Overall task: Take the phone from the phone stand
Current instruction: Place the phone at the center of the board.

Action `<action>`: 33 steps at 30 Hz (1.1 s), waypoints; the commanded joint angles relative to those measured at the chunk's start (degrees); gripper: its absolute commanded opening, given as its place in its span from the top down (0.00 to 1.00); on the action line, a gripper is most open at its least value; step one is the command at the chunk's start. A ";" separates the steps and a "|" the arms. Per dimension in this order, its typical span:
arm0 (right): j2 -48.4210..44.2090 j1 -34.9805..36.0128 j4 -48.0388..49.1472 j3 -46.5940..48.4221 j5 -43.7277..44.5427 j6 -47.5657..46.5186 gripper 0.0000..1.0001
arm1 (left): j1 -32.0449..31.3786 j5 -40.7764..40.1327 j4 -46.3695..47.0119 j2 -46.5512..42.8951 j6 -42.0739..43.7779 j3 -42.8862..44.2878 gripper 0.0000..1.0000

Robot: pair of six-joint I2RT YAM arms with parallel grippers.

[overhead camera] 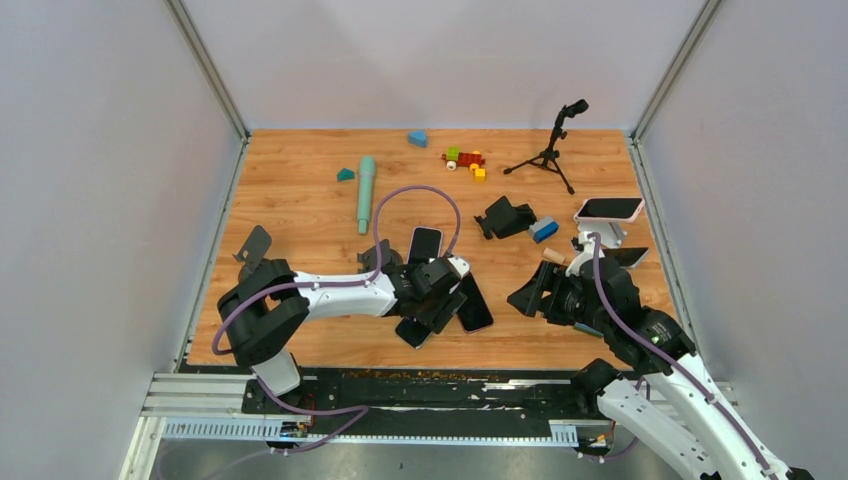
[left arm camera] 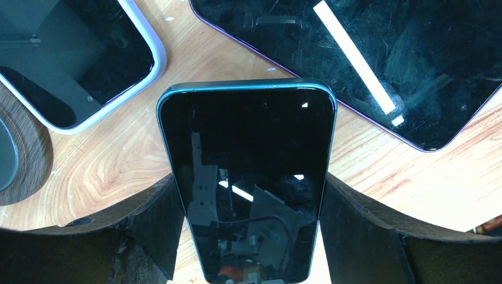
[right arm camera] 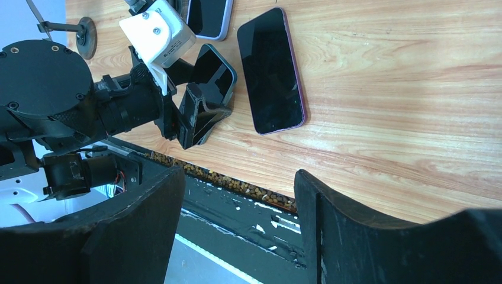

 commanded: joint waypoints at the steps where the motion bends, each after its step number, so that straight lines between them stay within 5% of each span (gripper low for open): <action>1: -0.49 0.03 0.62 1.06 0.87 -0.73 0.31 | 0.27 -0.84 -1.38 3.02 0.94 -2.93 0.33; 33: 1.30 0.06 0.66 1.91 0.83 -0.96 0.31 | 0.65 -0.79 0.81 2.46 -2.27 -9.97 0.08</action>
